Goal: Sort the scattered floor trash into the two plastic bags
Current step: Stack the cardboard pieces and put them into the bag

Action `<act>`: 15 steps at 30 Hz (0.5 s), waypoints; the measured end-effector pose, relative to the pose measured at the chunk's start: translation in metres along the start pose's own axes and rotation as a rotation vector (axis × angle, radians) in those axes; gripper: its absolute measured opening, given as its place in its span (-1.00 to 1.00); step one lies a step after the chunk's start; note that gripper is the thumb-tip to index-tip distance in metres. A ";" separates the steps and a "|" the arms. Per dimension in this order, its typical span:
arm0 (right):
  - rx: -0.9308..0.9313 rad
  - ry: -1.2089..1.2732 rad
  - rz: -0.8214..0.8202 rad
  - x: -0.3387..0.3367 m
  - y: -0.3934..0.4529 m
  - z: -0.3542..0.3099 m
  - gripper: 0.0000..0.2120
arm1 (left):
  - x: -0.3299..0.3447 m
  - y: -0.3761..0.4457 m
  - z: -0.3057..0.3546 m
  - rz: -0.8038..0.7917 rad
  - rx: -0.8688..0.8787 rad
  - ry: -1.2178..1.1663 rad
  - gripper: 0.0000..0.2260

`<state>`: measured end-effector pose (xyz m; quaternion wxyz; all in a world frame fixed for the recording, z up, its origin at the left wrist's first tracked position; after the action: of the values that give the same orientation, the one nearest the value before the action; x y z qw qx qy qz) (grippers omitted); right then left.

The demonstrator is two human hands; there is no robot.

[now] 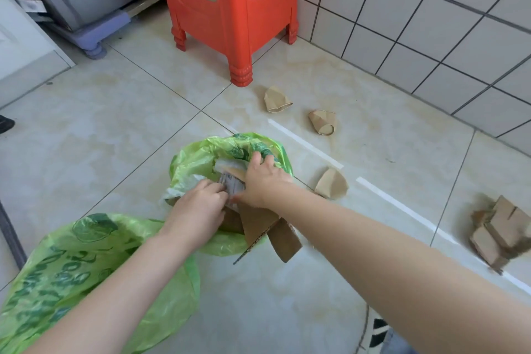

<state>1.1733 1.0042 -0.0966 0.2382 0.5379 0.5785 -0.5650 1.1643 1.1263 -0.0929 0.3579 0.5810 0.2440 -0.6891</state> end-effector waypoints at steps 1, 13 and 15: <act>-0.038 0.039 -0.017 -0.007 -0.001 -0.002 -0.03 | -0.013 0.000 0.002 0.028 -0.025 -0.019 -0.86; 0.165 0.269 -0.403 -0.034 -0.022 0.057 -0.35 | -0.020 -0.025 0.088 -0.347 -0.210 -0.382 -0.01; 0.232 0.383 -0.491 -0.024 -0.035 0.061 -0.45 | -0.008 -0.030 0.093 -0.366 -0.206 -0.327 0.02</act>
<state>1.1286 0.9477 -0.0768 -0.0813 0.5024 0.6570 -0.5562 1.0838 1.0768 -0.0686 0.3189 0.3686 0.3528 -0.7987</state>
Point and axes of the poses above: each hand's wrist, its own y-axis towards the middle knuckle, its own x-axis out of the palm, z = x × y, the point moved 7 cm from there along y, towards the middle knuckle, and after that the axes turned 13 degrees about z, right-handed, at the moved point
